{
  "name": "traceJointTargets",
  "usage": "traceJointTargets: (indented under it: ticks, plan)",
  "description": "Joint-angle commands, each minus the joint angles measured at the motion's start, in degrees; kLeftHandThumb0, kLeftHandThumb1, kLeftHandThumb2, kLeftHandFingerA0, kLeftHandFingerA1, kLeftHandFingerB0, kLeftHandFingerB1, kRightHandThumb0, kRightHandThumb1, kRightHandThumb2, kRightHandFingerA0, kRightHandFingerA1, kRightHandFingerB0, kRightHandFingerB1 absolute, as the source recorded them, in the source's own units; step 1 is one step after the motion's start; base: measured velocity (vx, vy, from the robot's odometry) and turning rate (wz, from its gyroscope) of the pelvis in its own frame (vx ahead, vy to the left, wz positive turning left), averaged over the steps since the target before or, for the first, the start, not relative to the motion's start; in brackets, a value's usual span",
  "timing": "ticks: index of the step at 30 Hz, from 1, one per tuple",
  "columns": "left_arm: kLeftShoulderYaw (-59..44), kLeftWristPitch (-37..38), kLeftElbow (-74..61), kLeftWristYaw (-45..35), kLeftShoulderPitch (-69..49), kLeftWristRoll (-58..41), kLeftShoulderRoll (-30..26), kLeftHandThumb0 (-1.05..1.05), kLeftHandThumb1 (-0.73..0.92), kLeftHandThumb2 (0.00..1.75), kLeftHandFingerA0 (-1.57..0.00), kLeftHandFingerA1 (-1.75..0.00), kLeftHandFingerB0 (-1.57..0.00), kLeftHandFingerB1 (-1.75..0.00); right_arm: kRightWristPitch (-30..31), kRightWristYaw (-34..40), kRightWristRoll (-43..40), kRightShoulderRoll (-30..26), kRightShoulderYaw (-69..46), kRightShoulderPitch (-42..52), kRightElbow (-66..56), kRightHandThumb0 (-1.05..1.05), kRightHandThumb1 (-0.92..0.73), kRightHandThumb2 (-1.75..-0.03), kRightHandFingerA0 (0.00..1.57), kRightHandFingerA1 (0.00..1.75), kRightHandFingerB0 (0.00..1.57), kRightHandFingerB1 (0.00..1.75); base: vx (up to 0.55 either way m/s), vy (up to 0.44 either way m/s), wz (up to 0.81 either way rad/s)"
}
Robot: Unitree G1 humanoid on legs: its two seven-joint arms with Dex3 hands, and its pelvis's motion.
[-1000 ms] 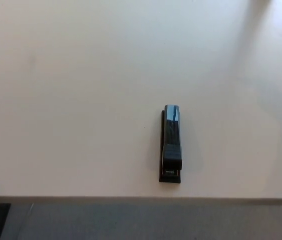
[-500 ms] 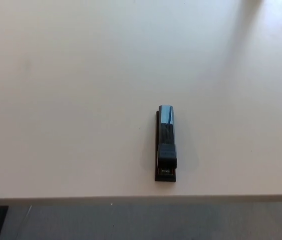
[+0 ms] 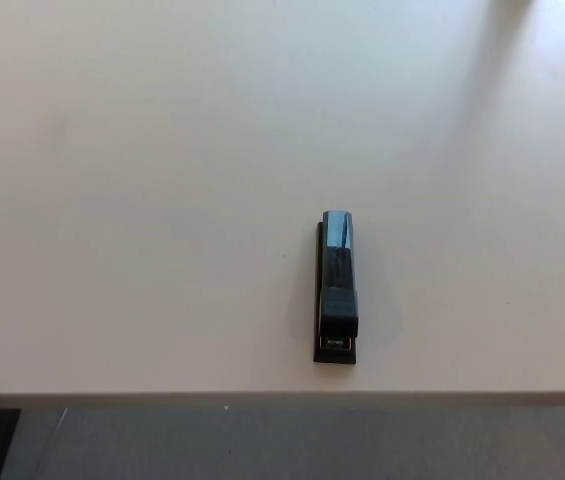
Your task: The robot uses its right hand to press on the stapler that is in the middle of the desk
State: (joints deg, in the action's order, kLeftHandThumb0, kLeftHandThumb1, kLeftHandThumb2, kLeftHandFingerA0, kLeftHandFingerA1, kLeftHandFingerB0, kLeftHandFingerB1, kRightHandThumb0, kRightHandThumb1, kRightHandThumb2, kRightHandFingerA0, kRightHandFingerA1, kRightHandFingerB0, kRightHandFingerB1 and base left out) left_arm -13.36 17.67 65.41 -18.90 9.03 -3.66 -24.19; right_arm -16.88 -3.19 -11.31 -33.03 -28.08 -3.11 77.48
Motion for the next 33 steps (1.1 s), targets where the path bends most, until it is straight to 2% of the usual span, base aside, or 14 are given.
traceJointTargets:
  ticks: [1, 2, 4, 6, 9, 10, 11, 12, 13, 15, 17, 20, 28, 33]
  plan:
    - [-0.3, -1.6, 0.3, 0.0, 0.0, -0.5, -1.0, -0.39, 0.92, 0.93, -0.05, -0.36, -0.04, -0.31, 7.0, 5.4, 8.4, 3.0, 8.5, -0.2, 0.7, -0.10, -0.77, -0.62, 0.92, 1.05, 0.60, 0.47, 0.00, 0.000, 0.00]
    - [-0.4, -1.6, 0.3, 0.1, -0.1, -0.6, -1.0, -0.37, 0.92, 1.00, 0.00, -0.37, -0.03, -0.33, 8.0, 4.2, 9.0, 3.5, 10.1, -0.8, 0.7, -0.05, -0.74, -0.62, 0.91, 0.88, 0.62, 0.49, 0.00, 0.000, 0.00]
    - [-0.2, -0.6, 0.1, -0.4, -0.3, -0.4, -1.1, -0.39, 0.92, 0.94, -0.04, -0.36, -0.03, -0.32, 9.4, 2.9, 11.1, 4.2, 13.7, -1.9, 0.7, -0.16, -0.78, -0.63, 0.95, 0.66, 0.66, 0.50, 0.00, 0.000, 0.00]
    - [-0.2, -0.4, 0.0, -0.5, -0.5, -0.3, -1.2, -0.34, 0.92, 0.90, -0.05, -0.33, -0.03, -0.28, 10.2, 0.3, 13.2, 4.5, 17.4, -3.0, 0.7, -0.21, -0.82, -0.65, 0.91, 0.60, 0.62, 0.46, 0.00, 0.000, 0.00]
    - [0.0, -0.6, 0.0, -0.1, -0.3, -0.1, -1.2, -0.38, 0.92, 0.94, -0.04, -0.36, -0.04, -0.31, 14.6, -12.5, 14.5, 5.2, 22.2, -7.1, 0.8, -0.44, -0.83, -0.65, 0.59, 0.44, 0.29, 0.30, 0.00, 0.000, 0.00]
    - [-0.3, -1.0, 0.2, 0.0, -0.1, -0.3, -1.0, -0.38, 0.92, 0.99, 0.00, -0.37, -0.04, -0.34, 15.9, -15.3, 13.6, 6.7, 22.3, -8.9, 0.7, -0.57, -0.68, -0.86, 0.34, 0.48, 0.09, 0.37, 0.00, 0.000, 0.00]
    - [-0.2, -1.0, 0.3, 0.2, 0.1, -0.3, -1.0, -0.37, 0.92, 0.99, 0.00, -0.37, -0.04, -0.33, 15.7, -16.5, 14.0, 7.0, 23.3, -9.5, 0.6, -0.54, -0.81, -0.66, 0.31, 0.36, 0.11, 0.20, 0.00, 0.000, 0.00]
    - [-0.2, -1.0, 0.4, 0.2, 0.2, -0.2, -1.0, -0.37, 0.92, 0.99, 0.00, -0.37, -0.04, -0.33, 15.6, -17.0, 14.2, 7.1, 23.9, -9.7, 0.6, -0.54, -0.81, -0.66, 0.31, 0.36, 0.11, 0.20, 0.00, 0.000, 0.00]
    - [-0.2, -1.0, 0.5, 0.0, 0.2, -0.2, -1.1, -0.37, 0.92, 0.99, -0.01, -0.38, -0.03, -0.34, 16.0, -20.0, 13.2, 8.9, 23.9, -11.2, 0.3, -0.88, -0.78, -1.07, 0.07, 0.24, 0.06, 0.11, 0.00, 0.000, 0.00]
    - [-0.1, -1.2, 0.6, 0.3, 0.2, -0.1, -1.1, -0.38, 0.92, 0.93, -0.04, -0.36, -0.04, -0.32, 15.4, -20.1, 12.1, 10.3, 23.7, -12.1, -0.1, -0.90, -0.82, -1.14, 0.00, 0.12, 0.00, 0.08, 0.00, 0.000, 0.00]
    - [-0.1, -2.2, 0.5, 0.7, 0.5, 0.0, -1.5, -0.37, 0.92, 1.02, -0.01, -0.38, -0.03, -0.36, 14.2, -20.0, 10.3, 12.0, 22.7, -13.1, -0.9, -0.99, -0.86, -1.16, 0.00, 0.02, 0.00, 0.01, 0.00, 0.000, 0.00]
    - [-0.3, -3.0, 1.7, 0.0, 1.2, -0.3, -1.5, -0.36, 0.92, 0.90, -0.07, -0.29, -0.04, -0.27, 12.1, -19.1, 6.7, 14.0, 19.4, -13.2, -1.9, -0.97, -0.85, -1.15, 0.00, 0.03, 0.00, 0.03, 0.00, 0.000, 0.00]
    - [0.6, -6.2, 2.8, -1.4, 2.5, -0.2, -2.0, -0.49, 0.92, 0.99, -0.02, -0.27, -0.02, -0.25, 4.3, -19.0, 5.9, 18.5, 16.2, -11.1, -3.8, -1.00, -0.89, -1.18, 0.00, 0.03, 0.00, 0.00, 0.00, 0.000, 0.00]
    - [1.2, -6.5, 2.9, -1.4, 3.0, 0.4, -2.3, -0.48, 0.92, 0.96, -0.03, -0.29, -0.05, -0.28, 4.6, -18.4, 5.4, 18.9, 14.5, -10.9, -3.4, -1.01, -0.89, -1.18, 0.00, 0.02, 0.00, 0.00, 0.00, 0.000, 0.00]
